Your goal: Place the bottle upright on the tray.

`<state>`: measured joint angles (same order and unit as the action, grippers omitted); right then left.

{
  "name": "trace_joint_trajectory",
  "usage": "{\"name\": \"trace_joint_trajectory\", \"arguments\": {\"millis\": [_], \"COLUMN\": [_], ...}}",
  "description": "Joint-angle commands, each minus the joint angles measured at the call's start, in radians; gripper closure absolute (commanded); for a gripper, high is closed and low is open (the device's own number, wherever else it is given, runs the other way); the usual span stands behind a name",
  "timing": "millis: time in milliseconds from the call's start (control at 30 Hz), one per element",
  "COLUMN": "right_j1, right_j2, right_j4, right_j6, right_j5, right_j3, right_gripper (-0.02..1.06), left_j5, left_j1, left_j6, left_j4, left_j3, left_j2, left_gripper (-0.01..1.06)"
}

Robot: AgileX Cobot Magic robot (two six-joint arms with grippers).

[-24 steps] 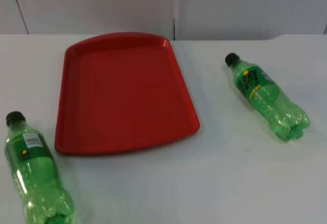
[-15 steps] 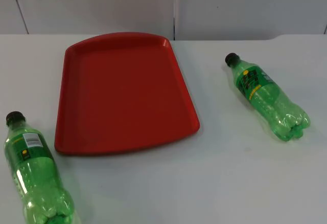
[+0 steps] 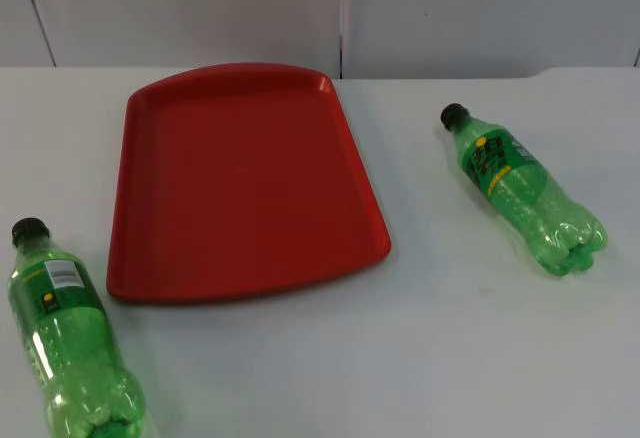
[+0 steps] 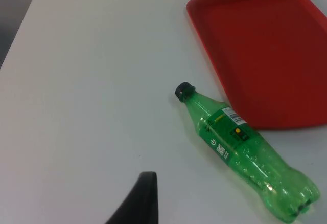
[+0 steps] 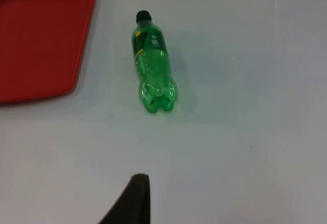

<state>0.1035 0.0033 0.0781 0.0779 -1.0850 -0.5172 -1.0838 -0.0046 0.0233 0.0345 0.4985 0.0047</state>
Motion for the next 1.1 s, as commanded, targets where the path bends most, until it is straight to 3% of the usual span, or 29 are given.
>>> {"name": "trace_joint_trajectory", "arguments": {"millis": [0, 1067], "right_j1": [-0.002, -0.002], "right_j2": [-0.003, -0.003], "right_j4": [0.002, 0.002], "right_j6": [0.0, 0.0], "right_j5": [0.006, 0.006], "right_j3": [0.0, 0.0], "right_gripper": [0.0, 0.0], "left_j5": [0.009, 0.009], "left_j1": [0.004, 0.004], "left_j6": [-0.006, -0.006], "left_j4": [-0.001, -0.001], "left_j3": [-0.005, -0.005], "left_j2": [-0.005, -0.005], "left_gripper": [0.0, 0.0]}}
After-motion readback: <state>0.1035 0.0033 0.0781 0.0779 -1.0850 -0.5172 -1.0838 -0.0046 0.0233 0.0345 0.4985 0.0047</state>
